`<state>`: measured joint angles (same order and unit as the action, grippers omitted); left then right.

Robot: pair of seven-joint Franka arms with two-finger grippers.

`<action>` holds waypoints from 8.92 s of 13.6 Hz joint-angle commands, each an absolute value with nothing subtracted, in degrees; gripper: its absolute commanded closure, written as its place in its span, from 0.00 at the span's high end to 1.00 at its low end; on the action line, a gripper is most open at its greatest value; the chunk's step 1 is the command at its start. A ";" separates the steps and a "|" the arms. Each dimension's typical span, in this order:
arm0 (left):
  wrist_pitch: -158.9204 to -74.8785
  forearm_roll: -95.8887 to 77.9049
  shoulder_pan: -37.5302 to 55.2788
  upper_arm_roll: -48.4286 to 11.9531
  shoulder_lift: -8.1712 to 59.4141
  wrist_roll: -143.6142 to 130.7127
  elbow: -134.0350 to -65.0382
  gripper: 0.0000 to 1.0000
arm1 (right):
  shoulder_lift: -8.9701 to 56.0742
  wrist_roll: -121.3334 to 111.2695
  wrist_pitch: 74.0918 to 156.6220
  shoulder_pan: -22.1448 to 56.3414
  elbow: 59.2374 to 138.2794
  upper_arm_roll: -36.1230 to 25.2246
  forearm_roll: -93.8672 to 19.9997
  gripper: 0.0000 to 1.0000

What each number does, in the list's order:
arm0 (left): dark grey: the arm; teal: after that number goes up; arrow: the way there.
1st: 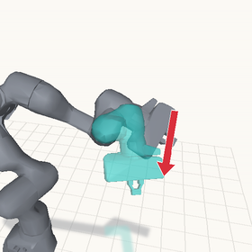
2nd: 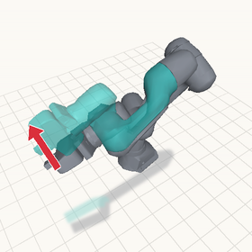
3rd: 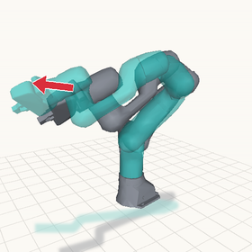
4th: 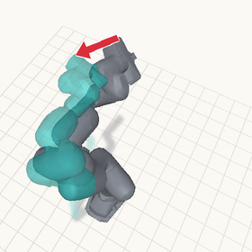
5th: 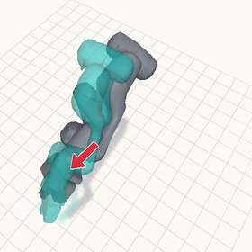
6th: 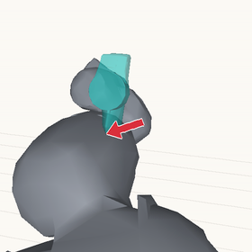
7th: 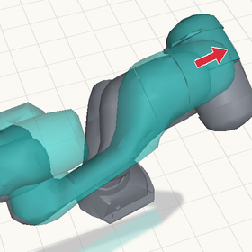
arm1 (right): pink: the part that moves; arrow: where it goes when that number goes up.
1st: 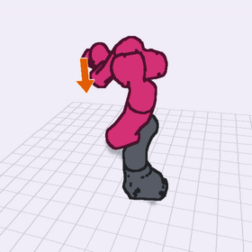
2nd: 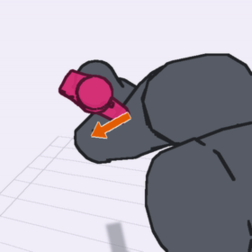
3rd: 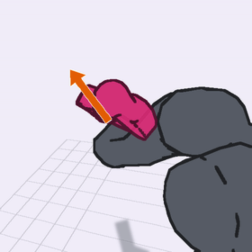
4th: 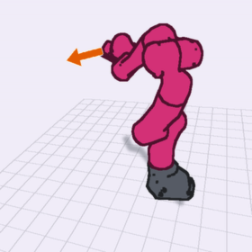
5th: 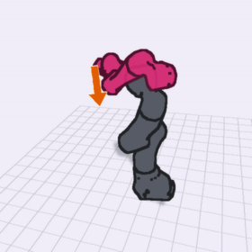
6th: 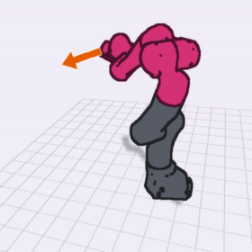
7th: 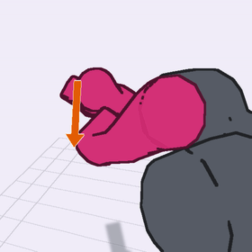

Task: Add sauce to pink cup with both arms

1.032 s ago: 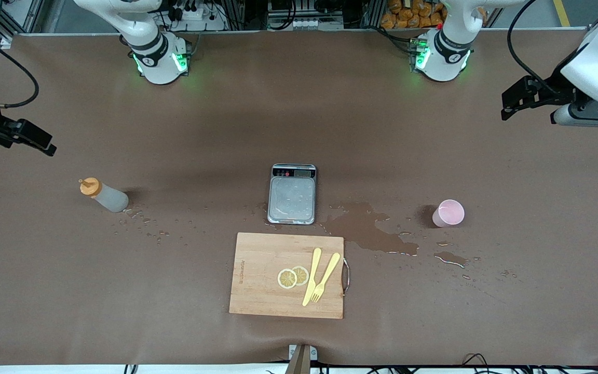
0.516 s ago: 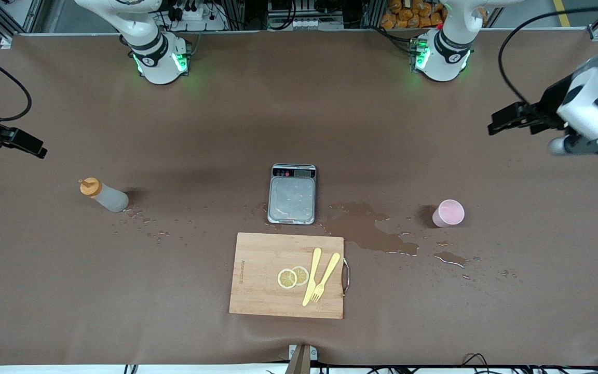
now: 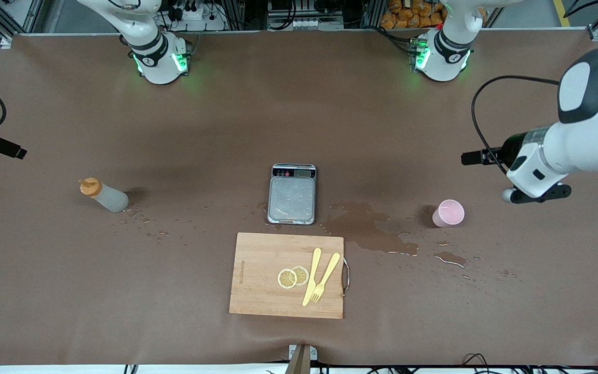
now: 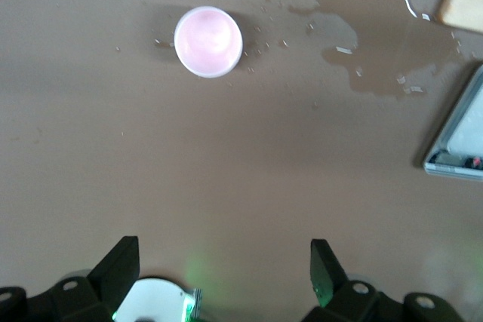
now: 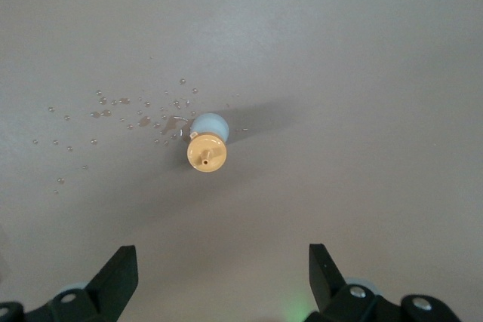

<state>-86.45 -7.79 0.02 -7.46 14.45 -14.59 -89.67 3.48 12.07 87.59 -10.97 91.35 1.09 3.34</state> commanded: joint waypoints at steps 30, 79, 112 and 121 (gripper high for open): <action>-134.38 -1.06 -3.78 -8.17 25.93 -12.30 -112.41 1.00 | 47.54 31.56 76.82 -41.04 87.99 1.93 -48.16 1.00; -125.83 -1.06 13.07 -27.51 31.53 -75.65 -85.27 0.00 | 48.25 41.82 78.23 -30.59 79.12 2.46 -44.39 0.44; -127.28 5.89 29.89 -12.66 34.81 -82.98 -83.23 1.00 | 28.74 89.71 86.92 4.82 76.11 2.11 -7.31 0.42; -121.03 -1.67 10.57 -18.80 22.60 -54.96 -95.61 1.00 | 29.97 109.67 87.36 16.51 76.11 2.11 0.08 0.39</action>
